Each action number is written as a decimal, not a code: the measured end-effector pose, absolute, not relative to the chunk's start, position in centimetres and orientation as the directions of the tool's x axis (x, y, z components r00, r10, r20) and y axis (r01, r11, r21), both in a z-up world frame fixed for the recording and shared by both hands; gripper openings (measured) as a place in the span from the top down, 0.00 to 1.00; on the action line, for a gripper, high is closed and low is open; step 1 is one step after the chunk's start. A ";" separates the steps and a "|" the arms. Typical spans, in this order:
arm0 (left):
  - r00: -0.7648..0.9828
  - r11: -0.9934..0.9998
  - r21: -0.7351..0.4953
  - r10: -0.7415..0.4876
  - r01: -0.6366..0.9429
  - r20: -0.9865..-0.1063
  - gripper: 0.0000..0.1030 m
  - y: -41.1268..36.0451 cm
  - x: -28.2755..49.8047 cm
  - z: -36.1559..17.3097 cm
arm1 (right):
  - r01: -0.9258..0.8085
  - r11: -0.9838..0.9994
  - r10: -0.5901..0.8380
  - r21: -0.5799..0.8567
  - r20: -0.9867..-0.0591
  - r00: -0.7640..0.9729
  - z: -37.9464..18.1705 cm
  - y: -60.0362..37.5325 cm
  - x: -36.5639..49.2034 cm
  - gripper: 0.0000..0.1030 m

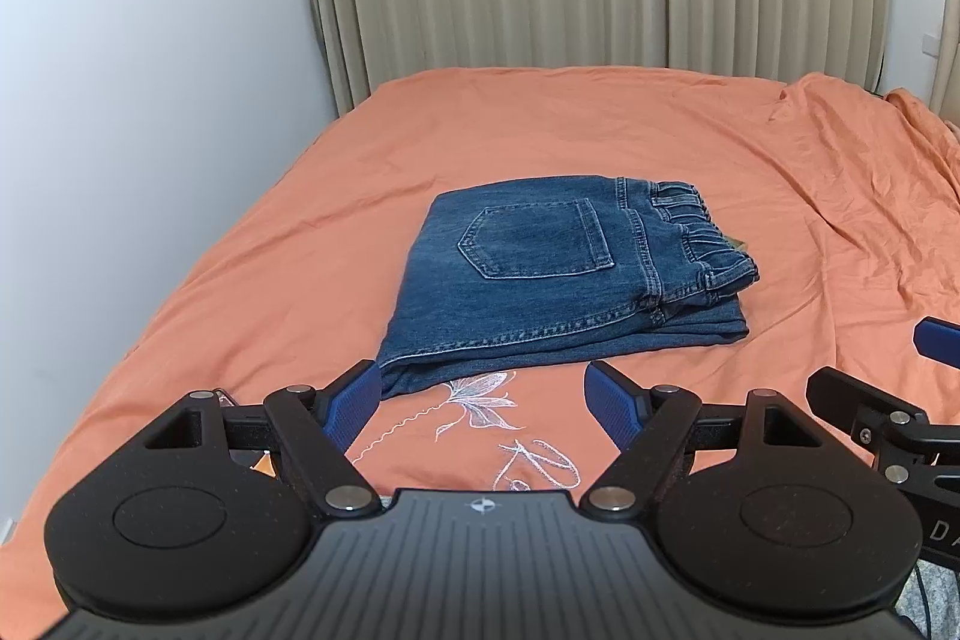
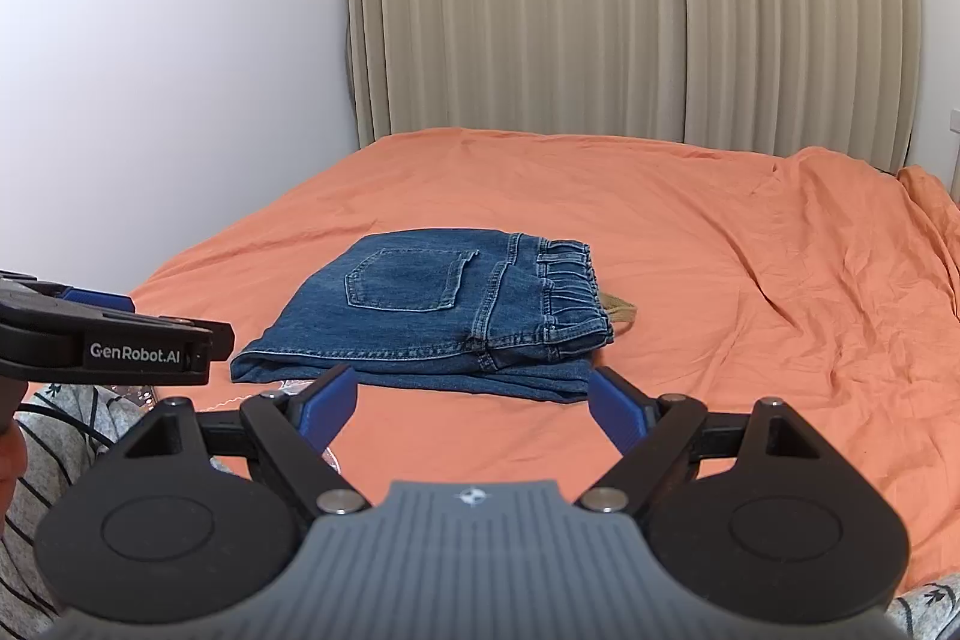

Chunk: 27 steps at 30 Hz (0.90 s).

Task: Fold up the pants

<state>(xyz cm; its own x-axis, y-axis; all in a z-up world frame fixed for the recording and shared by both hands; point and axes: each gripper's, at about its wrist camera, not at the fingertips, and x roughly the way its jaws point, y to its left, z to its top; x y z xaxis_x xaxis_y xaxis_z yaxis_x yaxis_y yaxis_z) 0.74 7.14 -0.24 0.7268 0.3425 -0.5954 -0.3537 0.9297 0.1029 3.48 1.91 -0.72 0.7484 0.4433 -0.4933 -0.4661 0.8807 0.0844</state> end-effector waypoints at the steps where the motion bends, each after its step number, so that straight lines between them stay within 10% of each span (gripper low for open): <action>1: 0.727 0.930 0.102 0.342 -0.353 -0.596 0.12 7.2 0.8 -0.2 | -0.466 0.881 0.444 0.085 -0.493 0.748 -0.7 1.9 3.5 0.22; 27: 0.737 0.920 0.129 0.376 -0.371 -0.562 0.10 7.0 0.8 0.4 | -0.475 0.877 0.448 0.076 -0.489 0.749 -0.5 2.3 3.6 0.22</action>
